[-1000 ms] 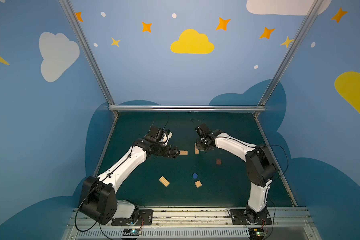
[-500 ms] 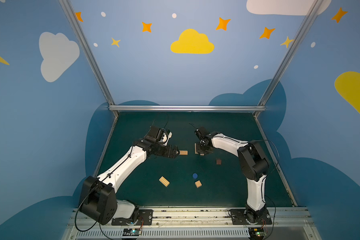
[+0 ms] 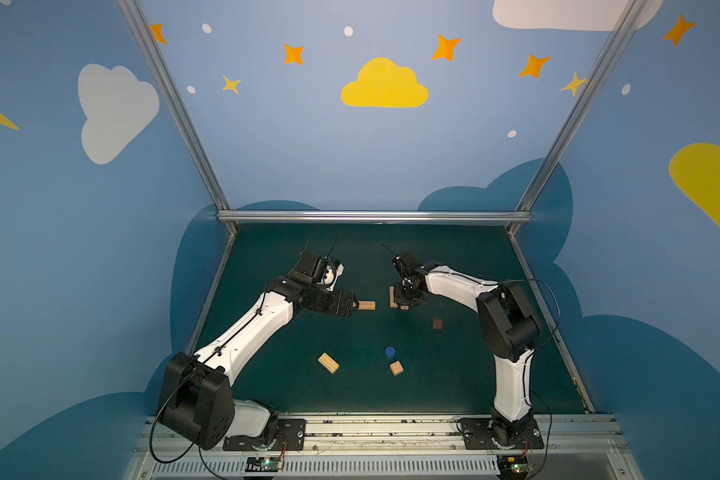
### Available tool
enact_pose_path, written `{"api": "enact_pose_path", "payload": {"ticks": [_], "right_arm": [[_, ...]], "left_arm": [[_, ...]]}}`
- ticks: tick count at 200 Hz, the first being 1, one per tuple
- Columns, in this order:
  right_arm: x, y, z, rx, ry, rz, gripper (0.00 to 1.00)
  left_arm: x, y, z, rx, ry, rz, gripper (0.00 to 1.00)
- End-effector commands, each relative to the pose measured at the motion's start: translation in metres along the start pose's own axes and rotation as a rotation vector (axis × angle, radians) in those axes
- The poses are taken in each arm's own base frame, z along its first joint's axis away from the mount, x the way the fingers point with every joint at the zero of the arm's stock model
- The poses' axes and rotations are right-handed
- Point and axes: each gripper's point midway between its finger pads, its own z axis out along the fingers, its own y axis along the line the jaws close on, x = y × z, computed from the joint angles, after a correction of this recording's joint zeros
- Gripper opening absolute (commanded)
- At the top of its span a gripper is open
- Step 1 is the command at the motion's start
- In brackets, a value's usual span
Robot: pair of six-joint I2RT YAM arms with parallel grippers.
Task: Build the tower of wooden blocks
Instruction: 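Lower the held block upright beside the standing block with the right gripper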
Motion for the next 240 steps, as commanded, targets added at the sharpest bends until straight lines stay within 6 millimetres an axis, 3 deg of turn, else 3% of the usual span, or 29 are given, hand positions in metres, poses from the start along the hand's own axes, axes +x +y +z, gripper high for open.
{"api": "enact_pose_path", "payload": {"ticks": [1,39,75,118,240], "right_arm": [[-0.0107,0.0053,-0.0052,-0.024,-0.018,0.015,0.26],[-0.0117,0.0056,-0.0059,-0.029,-0.015,0.017,0.32],[-0.0124,0.0055,-0.0065,-0.031,-0.019,0.019,0.26],[-0.0121,-0.0013,-0.003,-0.001,-0.014,0.029,0.26],[-0.0121,0.0035,0.0011,-0.024,0.005,0.036,0.27]], "left_arm": [[-0.0067,-0.0041,-0.0096,-0.003,-0.022,0.024,1.0],[-0.0072,-0.0042,-0.0107,-0.004,-0.025,0.025,1.0],[-0.0067,-0.0039,-0.0101,-0.005,-0.024,0.025,1.0],[-0.0072,-0.0033,-0.0104,-0.008,-0.026,0.026,1.0],[-0.0076,-0.0033,-0.0111,-0.01,-0.028,0.027,1.0]]}}
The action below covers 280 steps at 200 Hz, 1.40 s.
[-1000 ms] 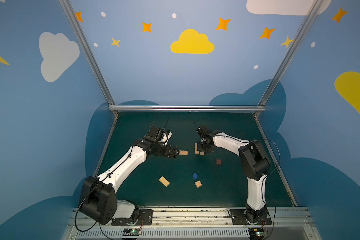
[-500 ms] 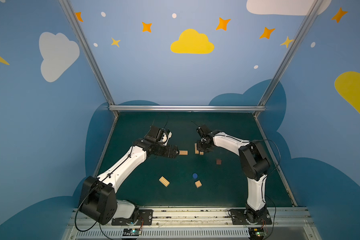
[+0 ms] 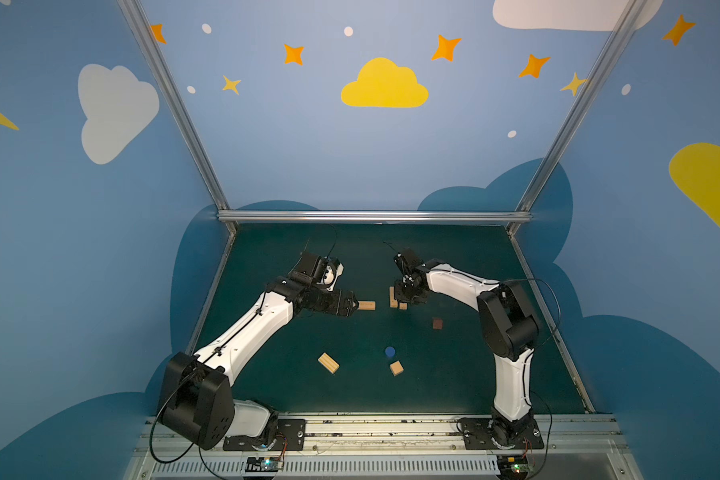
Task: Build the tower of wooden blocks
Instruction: 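Lower the held block upright beside the standing block with the right gripper, then open the right gripper and raise it off the paired blocks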
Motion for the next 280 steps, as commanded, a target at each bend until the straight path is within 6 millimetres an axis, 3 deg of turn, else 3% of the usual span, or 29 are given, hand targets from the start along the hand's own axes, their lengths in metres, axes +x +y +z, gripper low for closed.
{"api": "enact_pose_path", "payload": {"ticks": [1,60,149,219,280], "right_arm": [[-0.004,0.002,0.002,-0.003,0.01,0.015,0.27],[-0.004,-0.001,0.005,0.011,0.011,0.018,0.2],[-0.005,0.0,0.002,0.011,0.015,0.022,0.22],[-0.015,0.012,-0.033,-0.077,-0.054,0.012,0.26],[-0.014,0.01,-0.056,-0.103,-0.095,0.009,0.29]], "left_arm": [[-0.007,-0.005,-0.011,-0.003,-0.027,0.028,1.0],[-0.007,-0.004,-0.012,-0.005,-0.028,0.027,1.0],[-0.008,-0.004,-0.013,-0.009,-0.031,0.027,1.0],[-0.01,-0.003,-0.015,-0.013,-0.045,0.032,1.0],[-0.013,-0.004,-0.017,-0.014,-0.072,0.038,1.0]]}}
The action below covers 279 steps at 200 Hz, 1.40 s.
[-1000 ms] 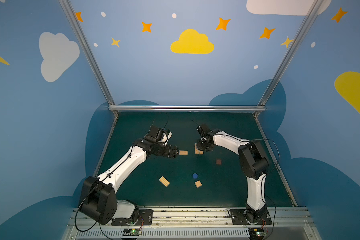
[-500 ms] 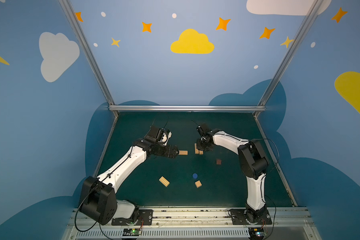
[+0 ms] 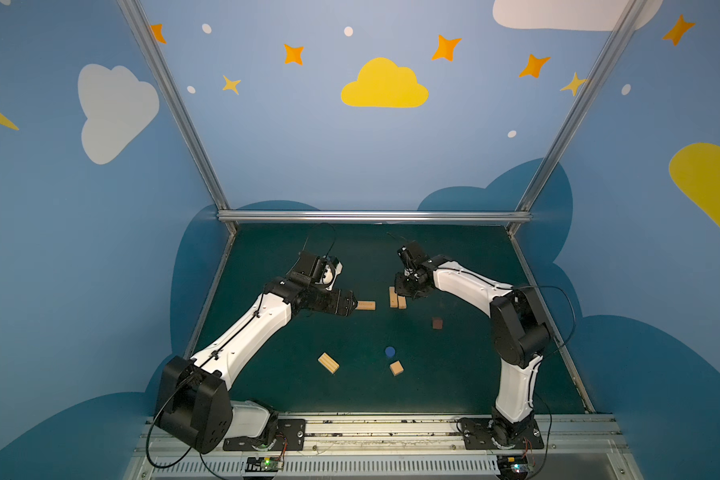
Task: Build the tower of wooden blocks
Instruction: 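Open the right gripper and raise it off the paired blocks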
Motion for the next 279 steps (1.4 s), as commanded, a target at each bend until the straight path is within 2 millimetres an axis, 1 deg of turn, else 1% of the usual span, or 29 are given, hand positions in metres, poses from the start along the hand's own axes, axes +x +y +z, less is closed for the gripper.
{"api": "enact_pose_path", "payload": {"ticks": [1,27,48,72,104,133,167,188,213,241,279], "right_arm": [[-0.001,-0.002,-0.017,-0.019,-0.027,-0.002,0.29],[0.003,-0.001,-0.024,-0.052,-0.047,-0.021,0.27],[0.006,-0.001,-0.028,-0.073,-0.06,-0.044,0.23],[0.014,-0.007,-0.029,-0.078,-0.058,-0.056,0.2],[0.025,-0.009,-0.028,-0.102,-0.045,-0.055,0.16],[0.031,-0.009,-0.027,-0.128,-0.038,-0.059,0.12],[0.038,-0.012,-0.023,-0.13,-0.021,-0.063,0.04],[0.04,-0.013,-0.022,-0.135,-0.021,-0.063,0.0],[0.044,-0.015,-0.019,-0.142,-0.019,-0.051,0.0],[0.047,-0.016,-0.013,-0.137,0.0,-0.046,0.0],[0.054,-0.021,-0.007,-0.127,0.021,-0.03,0.0]], "left_arm": [[-0.009,-0.004,-0.01,0.001,-0.042,0.023,1.0],[-0.01,-0.005,-0.009,0.005,-0.044,0.019,1.0],[-0.01,-0.004,-0.008,0.006,-0.043,0.016,1.0],[-0.01,-0.005,-0.006,0.014,-0.037,0.008,1.0],[-0.008,-0.007,-0.002,0.029,-0.026,-0.006,1.0],[-0.009,-0.015,0.003,0.051,-0.016,-0.01,0.99],[-0.012,-0.025,0.011,0.077,0.0,-0.037,0.97],[-0.016,-0.032,0.011,0.095,-0.005,-0.055,0.97],[-0.022,-0.037,0.014,0.103,-0.032,-0.076,0.96],[-0.027,-0.041,0.022,0.115,-0.047,-0.106,0.96],[-0.021,-0.038,0.026,0.102,-0.014,-0.108,0.96]]}}
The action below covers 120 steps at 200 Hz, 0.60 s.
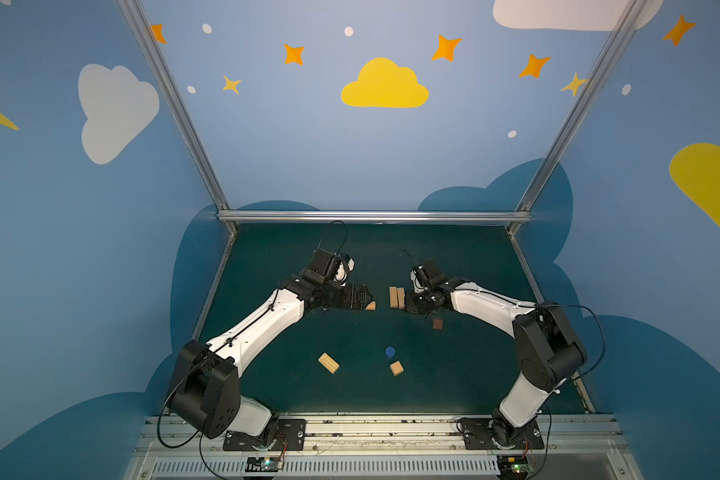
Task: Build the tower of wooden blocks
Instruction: 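Open the right gripper and raise it off the paired blocks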
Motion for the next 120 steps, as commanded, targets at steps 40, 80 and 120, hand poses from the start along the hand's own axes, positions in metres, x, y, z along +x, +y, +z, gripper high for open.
{"api": "enact_pose_path", "payload": {"ticks": [40,80,120], "right_arm": [[0.005,-0.003,0.006,-0.014,0.01,0.036,0.0],[-0.001,-0.005,0.007,0.013,0.008,0.031,0.0],[0.002,-0.008,0.017,0.029,0.032,0.041,0.0]], "left_arm": [[-0.004,-0.005,-0.001,0.008,-0.006,-0.004,0.97],[-0.005,-0.006,-0.004,0.013,-0.011,0.0,0.97],[-0.004,-0.007,-0.006,0.013,-0.012,0.003,0.96]]}}
